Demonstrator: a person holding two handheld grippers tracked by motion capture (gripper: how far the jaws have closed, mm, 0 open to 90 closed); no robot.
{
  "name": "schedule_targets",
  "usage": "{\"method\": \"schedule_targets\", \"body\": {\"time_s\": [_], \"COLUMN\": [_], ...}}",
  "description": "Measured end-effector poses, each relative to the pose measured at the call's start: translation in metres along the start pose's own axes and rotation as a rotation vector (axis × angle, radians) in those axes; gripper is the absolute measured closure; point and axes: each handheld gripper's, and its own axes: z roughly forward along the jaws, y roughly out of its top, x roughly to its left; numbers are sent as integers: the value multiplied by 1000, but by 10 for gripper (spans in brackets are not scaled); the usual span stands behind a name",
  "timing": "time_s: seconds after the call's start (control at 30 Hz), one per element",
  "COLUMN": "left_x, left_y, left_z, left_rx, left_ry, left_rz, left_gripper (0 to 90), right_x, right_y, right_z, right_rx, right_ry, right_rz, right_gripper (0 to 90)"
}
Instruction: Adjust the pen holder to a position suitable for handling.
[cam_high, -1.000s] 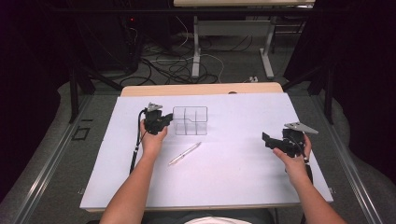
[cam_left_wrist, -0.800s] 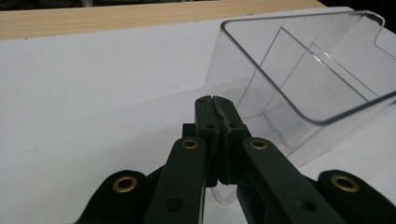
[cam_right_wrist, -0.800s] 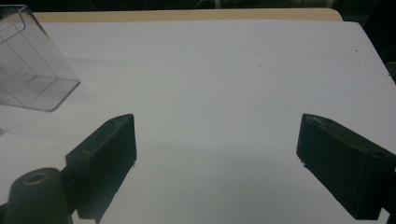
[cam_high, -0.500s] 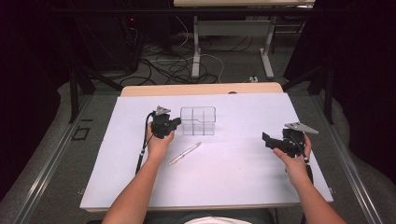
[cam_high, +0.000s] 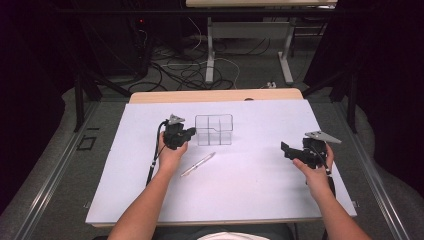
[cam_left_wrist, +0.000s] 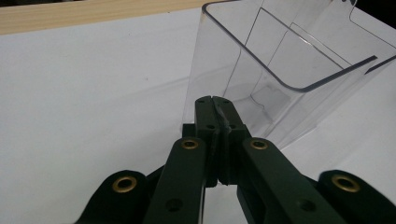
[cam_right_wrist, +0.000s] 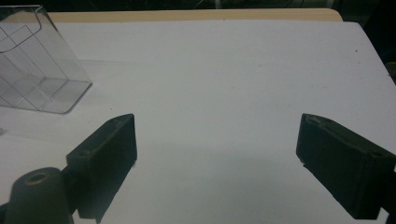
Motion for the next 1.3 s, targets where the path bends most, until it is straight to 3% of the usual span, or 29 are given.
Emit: {"method": "schedule_targets", "body": {"time_s": [0.23,0.37,0.5,0.67,1.1,1.3], "left_x": [1,1,2,0,-7,-10], "left_y": [1,2,3,4,10,14], "left_z": [-4,-11,-18,-27,-43,-52], "left_rx": [10,13,2,14,-3,-7], "left_ry": [-6,-17,-37,-38,-85,-92], "left_rz": [21,-5,-24,4,-30,-4], "left_gripper": [900,871,790,710,510,396], "right_x": [-1,-2,-1,-1,-1,-1], "right_y": [0,0,0,0,0,0], "right_z": [0,-1,-2,-2,-2,-3], "right_rx": [-3,-1,4,-4,-3,-6], "right_ry": [-1,-2,-4,-1,5,7], "right_rz": [-3,-3,-3,-2,-1,-6], "right_gripper": [121,121,122,124,126,132]}}
